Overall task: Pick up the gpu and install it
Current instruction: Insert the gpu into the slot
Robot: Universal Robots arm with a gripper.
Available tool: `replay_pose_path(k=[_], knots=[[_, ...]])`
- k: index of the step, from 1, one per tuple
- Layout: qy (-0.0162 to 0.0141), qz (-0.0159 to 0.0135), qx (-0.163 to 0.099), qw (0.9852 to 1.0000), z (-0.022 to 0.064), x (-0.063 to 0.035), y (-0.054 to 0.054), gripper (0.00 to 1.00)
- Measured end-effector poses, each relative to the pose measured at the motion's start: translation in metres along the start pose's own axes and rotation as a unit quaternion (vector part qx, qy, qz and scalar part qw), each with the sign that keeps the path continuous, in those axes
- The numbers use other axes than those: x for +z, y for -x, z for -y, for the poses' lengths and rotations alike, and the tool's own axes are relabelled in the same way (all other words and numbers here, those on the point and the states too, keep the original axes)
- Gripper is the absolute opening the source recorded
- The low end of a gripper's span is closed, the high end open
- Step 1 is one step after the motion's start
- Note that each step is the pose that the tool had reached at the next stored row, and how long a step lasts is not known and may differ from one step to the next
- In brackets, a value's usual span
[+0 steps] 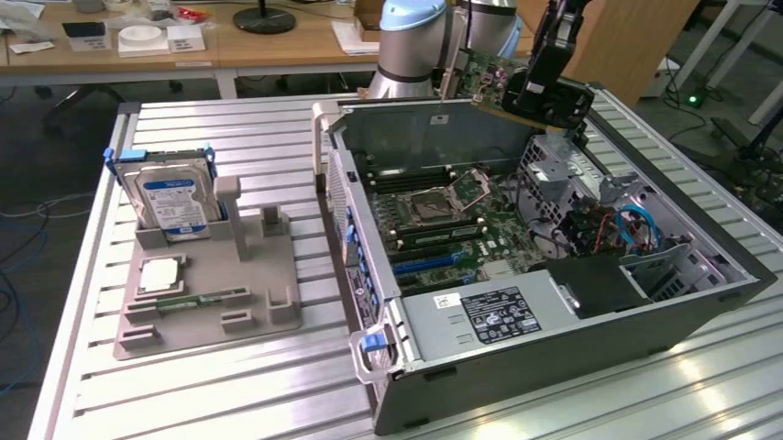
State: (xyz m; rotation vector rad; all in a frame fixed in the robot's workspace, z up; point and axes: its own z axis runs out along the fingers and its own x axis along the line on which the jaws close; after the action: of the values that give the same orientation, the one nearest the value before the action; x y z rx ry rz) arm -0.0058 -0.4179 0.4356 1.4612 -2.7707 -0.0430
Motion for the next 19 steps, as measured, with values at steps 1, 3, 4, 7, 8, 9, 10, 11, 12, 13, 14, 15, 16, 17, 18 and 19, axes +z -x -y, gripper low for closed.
replay_pose_path(k=[1,3,4,7,8,9,10,11,12,13,14,15,16,17,18,19], knots=[[0.0,0.0,-0.001,1.0,0.0,0.0,0.0,0.28],[0.0,0.0,-0.002,1.0,0.0,0.0,0.0,0.28],[0.0,0.0,-0.002,1.0,0.0,0.0,0.0,0.28],[0.0,-0.0001,-0.004,1.0,0.0,0.0,0.0,0.28],[0.0,-0.0001,-0.004,1.0,0.0,0.0,0.0,0.28],[0.0,-0.0001,-0.005,1.0,0.0,0.0,0.0,0.28],[0.0,-0.0001,-0.005,1.0,0.0,0.0,0.0,0.28],[0.0,-0.0001,-0.006,1.0,0.0,0.0,0.0,0.28],[0.0,-0.0002,-0.006,1.0,0.0,0.0,0.0,0.28],[0.0,-0.0002,-0.007,1.0,0.0,0.0,0.0,0.28],[0.0,-0.0002,-0.007,1.0,0.0,0.0,0.0,0.28],[0.0,-0.0002,-0.008,1.0,0.0,0.0,0.0,0.28],[0.0,-0.0002,-0.008,1.0,0.0,0.0,0.0,0.28],[0.0,-0.0002,-0.009,1.0,0.0,0.0,0.0,0.28],[0.0,-0.0002,-0.009,1.0,0.0,0.0,0.0,0.28],[0.0,-0.0003,-0.01,1.0,0.0,0.0,0.0,0.28]])
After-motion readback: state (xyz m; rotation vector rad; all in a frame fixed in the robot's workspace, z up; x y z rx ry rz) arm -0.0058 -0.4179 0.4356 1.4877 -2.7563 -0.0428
